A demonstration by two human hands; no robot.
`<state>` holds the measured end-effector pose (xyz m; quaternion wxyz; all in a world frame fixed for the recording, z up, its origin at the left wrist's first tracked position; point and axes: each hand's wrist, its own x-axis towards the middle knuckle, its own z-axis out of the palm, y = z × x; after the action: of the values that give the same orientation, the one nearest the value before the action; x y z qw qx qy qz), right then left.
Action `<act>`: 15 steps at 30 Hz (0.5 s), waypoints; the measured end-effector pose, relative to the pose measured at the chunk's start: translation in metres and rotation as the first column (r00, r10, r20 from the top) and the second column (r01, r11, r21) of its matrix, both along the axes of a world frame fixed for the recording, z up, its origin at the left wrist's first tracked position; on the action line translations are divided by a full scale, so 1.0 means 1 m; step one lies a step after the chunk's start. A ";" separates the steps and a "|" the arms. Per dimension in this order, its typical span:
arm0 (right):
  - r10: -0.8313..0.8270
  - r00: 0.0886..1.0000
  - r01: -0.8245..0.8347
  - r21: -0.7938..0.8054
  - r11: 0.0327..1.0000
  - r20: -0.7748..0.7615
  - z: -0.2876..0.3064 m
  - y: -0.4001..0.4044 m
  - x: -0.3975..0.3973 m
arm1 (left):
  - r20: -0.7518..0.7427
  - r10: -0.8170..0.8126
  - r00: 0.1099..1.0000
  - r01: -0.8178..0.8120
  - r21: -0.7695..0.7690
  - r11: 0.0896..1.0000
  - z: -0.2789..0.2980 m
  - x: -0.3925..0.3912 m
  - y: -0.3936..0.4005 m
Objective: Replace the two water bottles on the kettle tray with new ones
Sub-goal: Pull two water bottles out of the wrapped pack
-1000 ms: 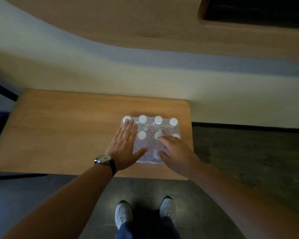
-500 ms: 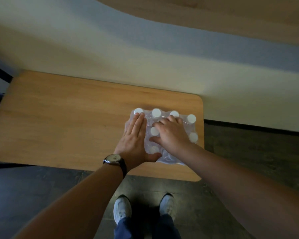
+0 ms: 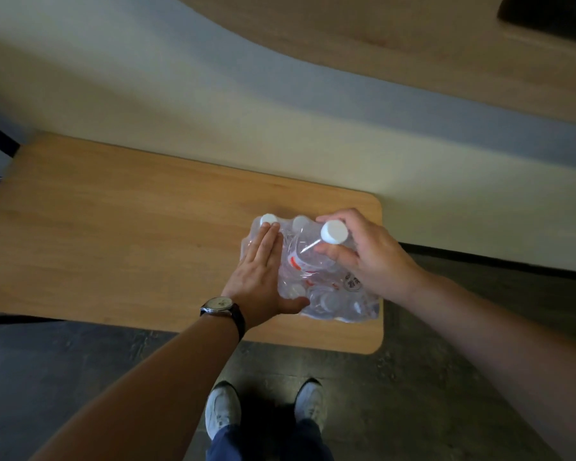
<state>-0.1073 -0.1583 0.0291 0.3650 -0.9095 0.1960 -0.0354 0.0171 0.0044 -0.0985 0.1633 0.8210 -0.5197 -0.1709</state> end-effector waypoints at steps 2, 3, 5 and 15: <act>-0.102 0.984 0.075 0.179 0.981 0.147 0.018 -0.005 0.004 | 0.003 -0.005 1.000 0.005 0.010 1.000 0.000 0.000 0.000; -0.193 0.957 0.135 0.259 0.956 0.214 0.025 -0.008 0.008 | 0.003 -0.009 1.000 0.009 0.008 1.000 0.000 0.000 0.000; -0.385 0.873 0.251 0.401 0.881 0.299 0.036 -0.015 0.019 | -0.007 -0.021 1.000 0.020 -0.024 0.999 0.002 0.001 0.003; -0.502 0.864 0.428 0.494 0.757 0.021 0.033 -0.028 0.064 | -0.516 0.058 0.855 -0.140 -0.122 0.983 0.040 0.014 0.028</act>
<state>-0.0433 -0.1859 0.0623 0.5688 -0.7091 0.3904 -0.1455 0.0316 0.0320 -0.0583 0.3668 0.7569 -0.4266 -0.3326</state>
